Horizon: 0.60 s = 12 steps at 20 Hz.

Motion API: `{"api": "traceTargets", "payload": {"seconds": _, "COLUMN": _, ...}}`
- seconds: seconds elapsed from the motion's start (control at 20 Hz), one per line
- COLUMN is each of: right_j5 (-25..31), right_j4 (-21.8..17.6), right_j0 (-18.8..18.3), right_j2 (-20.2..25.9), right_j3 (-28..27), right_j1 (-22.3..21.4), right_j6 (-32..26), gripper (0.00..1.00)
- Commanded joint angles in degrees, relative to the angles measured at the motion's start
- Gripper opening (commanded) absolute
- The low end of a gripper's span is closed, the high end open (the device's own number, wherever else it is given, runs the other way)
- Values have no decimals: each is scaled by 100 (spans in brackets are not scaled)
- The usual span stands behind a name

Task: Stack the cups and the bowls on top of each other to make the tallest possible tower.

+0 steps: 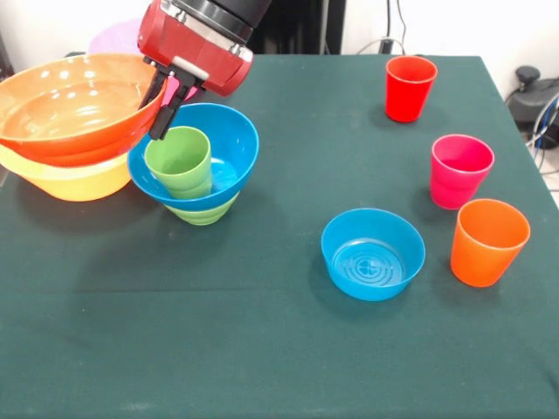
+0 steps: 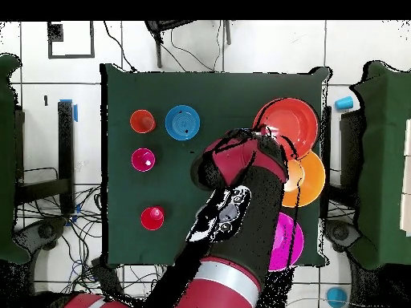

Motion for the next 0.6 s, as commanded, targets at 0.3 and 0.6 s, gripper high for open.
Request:
{"api": "traceTargets", "payload": {"seconds": 0.3, "right_j5": -64, "right_j4": -100, "right_j0": 121, "right_j2": 711, "right_j3": 292, "right_j1": 191, "right_j6": 198, "gripper": 0}}
{"api": "traceTargets", "payload": {"seconds": 0.6, "right_j5": -39, "right_j4": -92, "right_j0": 116, "right_j2": 729, "right_j3": 285, "right_j1": 170, "right_j6": 177, "gripper": 0}}
